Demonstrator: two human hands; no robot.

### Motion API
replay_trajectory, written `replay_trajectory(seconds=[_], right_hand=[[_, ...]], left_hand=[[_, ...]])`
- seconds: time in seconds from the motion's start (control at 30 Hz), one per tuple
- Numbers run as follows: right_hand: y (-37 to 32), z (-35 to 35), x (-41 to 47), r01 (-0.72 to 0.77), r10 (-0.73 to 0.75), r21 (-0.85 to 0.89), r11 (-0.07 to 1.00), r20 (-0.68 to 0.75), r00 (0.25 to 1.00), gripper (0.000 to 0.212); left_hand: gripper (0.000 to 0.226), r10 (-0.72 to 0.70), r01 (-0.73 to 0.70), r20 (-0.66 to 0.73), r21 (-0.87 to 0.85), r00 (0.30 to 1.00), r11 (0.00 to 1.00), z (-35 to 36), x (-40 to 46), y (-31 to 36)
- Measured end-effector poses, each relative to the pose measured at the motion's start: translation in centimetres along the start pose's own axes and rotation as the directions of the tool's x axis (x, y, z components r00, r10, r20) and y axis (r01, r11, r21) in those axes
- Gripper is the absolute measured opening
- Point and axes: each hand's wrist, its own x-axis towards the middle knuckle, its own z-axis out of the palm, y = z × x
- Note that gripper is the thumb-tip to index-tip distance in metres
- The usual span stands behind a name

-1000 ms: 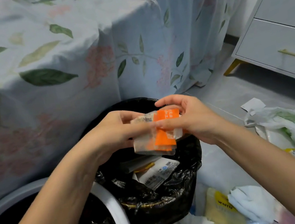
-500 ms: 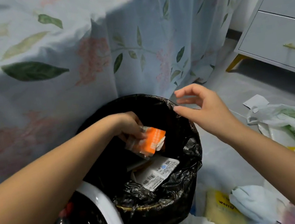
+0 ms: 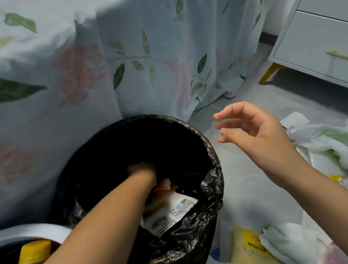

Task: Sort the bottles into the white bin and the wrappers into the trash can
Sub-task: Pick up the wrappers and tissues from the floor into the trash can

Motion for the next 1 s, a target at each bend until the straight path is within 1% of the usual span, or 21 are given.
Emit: replay_trajectory(seconds=[0.07,0.13,0.17,0.27,0.33,0.4,0.47,0.53,0.57,0.6,0.63,0.67,0.7,0.73,0.8,0.83,0.9,1.0], right_hand=[[0.4,-0.6,0.0,-0.009,0.009,-0.003,1.000,-0.015,1.000,0.025],[0.8,-1.3,0.0,-0.022,0.022,0.002,1.000,-0.030,0.999,0.027],[1.1,-1.6,-0.2,-0.025,0.026,0.004,1.000,-0.039,0.999,0.027],[2.3,-2.9,-0.7,-0.041,0.039,-0.016,0.999,-0.076,0.996,0.029],[3.8,-4.2,-1.4,-0.075,0.069,-0.061,0.995,-0.105,0.992,0.029],[6.3,-5.6,-2.5,-0.158,0.142,-0.103,0.982,-0.144,0.979,0.029],[9.7,-7.0,-4.1,-0.265,0.233,-0.183,0.947,-0.182,0.955,0.032],[12.8,-8.4,-6.1,-0.341,0.294,-0.332,0.880,-0.183,0.938,0.038],[14.2,-9.2,-7.2,-0.364,0.331,-0.421,0.831,-0.152,0.931,0.041],[15.5,-9.8,-8.3,-0.371,0.381,-0.529,0.763,-0.096,0.920,0.042],[16.7,-10.3,-9.2,-0.347,0.435,-0.642,0.683,-0.024,0.900,0.043],[17.8,-10.8,-10.1,-0.303,0.494,-0.747,0.592,0.040,0.868,0.048],[18.7,-11.0,-10.8,-0.259,0.549,-0.823,0.505,0.075,0.832,0.054],[19.4,-11.0,-11.6,-0.223,0.592,-0.875,0.430,0.087,0.801,0.061],[20.5,-10.6,-12.8,-0.154,0.636,-0.942,0.298,0.076,0.768,0.068],[20.9,-10.3,-13.2,-0.122,0.639,-0.957,0.262,0.078,0.765,0.067],[21.8,-9.8,-13.5,-0.118,0.629,-0.962,0.248,0.067,0.775,0.062],[22.7,-9.1,-13.4,-0.121,0.591,-0.968,0.222,0.034,0.806,0.043]], left_hand=[[0.054,-0.011,0.012,-0.026,0.060,1.000,0.998,0.2,0.0,0.7],[0.049,0.040,-0.027,-0.105,0.120,0.994,0.992,0.0,-0.1,1.4],[0.047,0.084,-0.069,-0.124,0.121,0.989,0.990,-0.3,-0.3,1.6],[0.044,0.203,-0.196,-0.131,0.070,0.970,0.978,-2.9,-1.5,1.6],[0.037,0.265,-0.269,-0.196,0.007,0.944,0.963,-5.2,-3.5,1.0],[0.027,0.293,-0.331,-0.344,-0.057,0.892,0.942,-7.3,-6.0,-0.2],[0.023,0.270,-0.365,-0.509,-0.096,0.818,0.926,-8.6,-8.9,-1.5],[0.025,0.228,-0.380,-0.625,-0.119,0.746,0.917,-8.9,-11.3,-2.0],[0.027,0.206,-0.390,-0.653,-0.148,0.729,0.909,-8.8,-12.3,-1.8],[0.027,0.186,-0.403,-0.665,-0.188,0.723,0.896,-8.6,-13.0,-1.6],[0.027,0.172,-0.429,-0.673,-0.236,0.719,0.872,-8.3,-13.6,-1.2],[0.026,0.165,-0.462,-0.670,-0.293,0.724,0.837,-8.0,-14.1,-0.7],[0.024,0.170,-0.497,-0.655,-0.352,0.736,0.794,-7.8,-14.6,-0.2],[0.021,0.186,-0.525,-0.632,-0.405,0.753,0.748,-7.7,-15.0,0.4],[0.018,0.221,-0.551,-0.574,-0.502,0.789,0.666,-7.2,-15.7,1.4],[0.016,0.231,-0.553,-0.546,-0.550,0.805,0.626,-6.9,-15.9,1.7],[0.014,0.235,-0.539,-0.501,-0.639,0.833,0.549,-6.4,-16.0,2.0],[0.013,0.223,-0.487,-0.433,-0.756,0.873,0.437,-5.8,-15.9,1.8]])
